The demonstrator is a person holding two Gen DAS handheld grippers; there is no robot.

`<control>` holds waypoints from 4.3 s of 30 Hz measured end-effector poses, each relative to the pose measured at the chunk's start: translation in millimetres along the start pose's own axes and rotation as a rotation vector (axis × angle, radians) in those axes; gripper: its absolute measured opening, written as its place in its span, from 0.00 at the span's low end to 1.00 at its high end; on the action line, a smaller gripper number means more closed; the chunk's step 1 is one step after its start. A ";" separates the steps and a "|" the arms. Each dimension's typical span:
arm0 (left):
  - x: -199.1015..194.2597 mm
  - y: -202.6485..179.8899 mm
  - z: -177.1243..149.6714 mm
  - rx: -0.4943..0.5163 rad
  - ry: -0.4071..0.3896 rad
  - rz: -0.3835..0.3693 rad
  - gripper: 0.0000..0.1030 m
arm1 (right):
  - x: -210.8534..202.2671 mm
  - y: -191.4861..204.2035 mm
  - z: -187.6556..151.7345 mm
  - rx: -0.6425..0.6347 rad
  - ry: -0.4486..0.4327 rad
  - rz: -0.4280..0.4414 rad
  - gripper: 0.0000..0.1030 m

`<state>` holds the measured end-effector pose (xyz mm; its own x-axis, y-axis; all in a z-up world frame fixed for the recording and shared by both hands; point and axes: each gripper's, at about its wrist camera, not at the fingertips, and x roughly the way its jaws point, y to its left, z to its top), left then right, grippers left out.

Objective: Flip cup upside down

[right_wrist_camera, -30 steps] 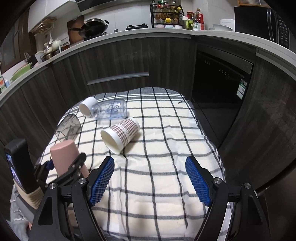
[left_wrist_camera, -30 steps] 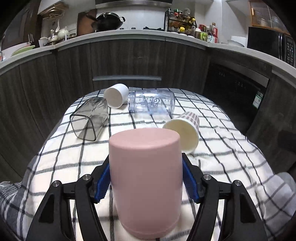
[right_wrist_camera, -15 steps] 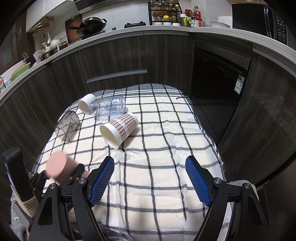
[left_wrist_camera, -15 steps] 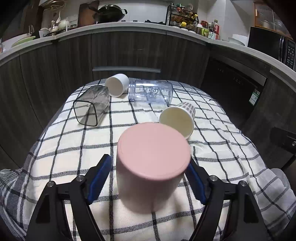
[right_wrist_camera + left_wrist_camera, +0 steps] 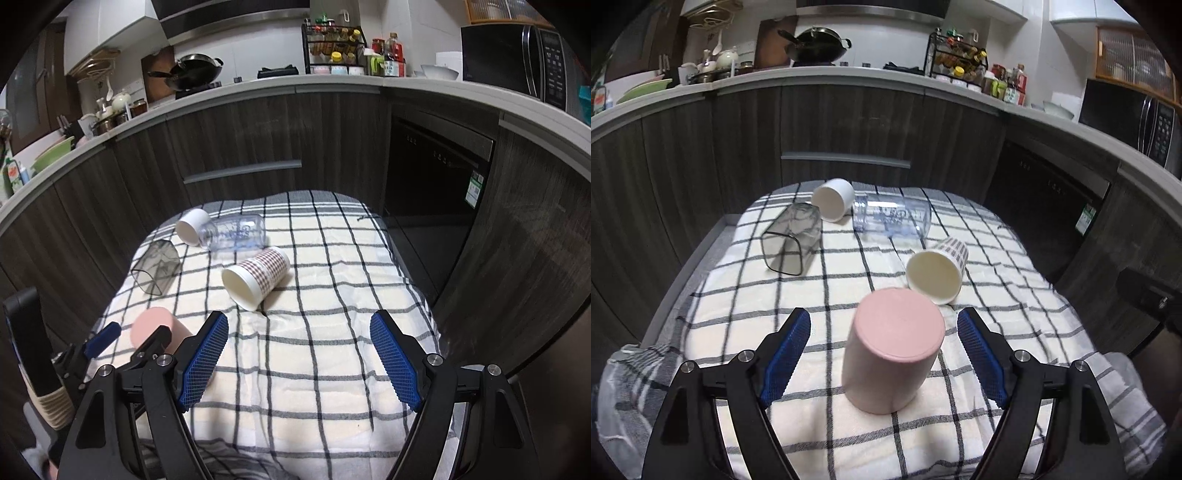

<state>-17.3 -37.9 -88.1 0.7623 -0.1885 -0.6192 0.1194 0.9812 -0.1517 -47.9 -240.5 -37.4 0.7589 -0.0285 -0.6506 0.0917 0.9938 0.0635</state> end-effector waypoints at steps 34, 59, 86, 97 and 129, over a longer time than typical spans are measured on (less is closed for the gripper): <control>-143.3 32.1 -1.9 -0.092 -0.010 0.165 0.81 | -90.3 59.2 -28.6 -0.137 -0.133 0.034 0.80; -177.5 18.8 14.1 -0.038 -0.091 0.209 0.82 | -127.0 54.3 -16.5 -0.117 -0.236 0.021 0.82; -173.3 23.1 14.9 -0.050 -0.073 0.205 0.82 | -126.9 54.2 -15.6 -0.117 -0.238 0.021 0.82; -172.2 19.9 12.7 -0.036 -0.078 0.193 0.82 | -126.7 54.1 -16.0 -0.117 -0.238 0.022 0.82; -172.0 20.0 10.9 -0.038 -0.068 0.192 0.82 | -126.5 53.7 -17.2 -0.116 -0.239 0.022 0.82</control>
<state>-139.1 14.6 23.8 0.8102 0.0068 -0.5862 -0.0555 0.9963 -0.0652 -150.0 -181.7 35.4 0.8920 -0.0173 -0.4517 0.0093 0.9998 -0.0200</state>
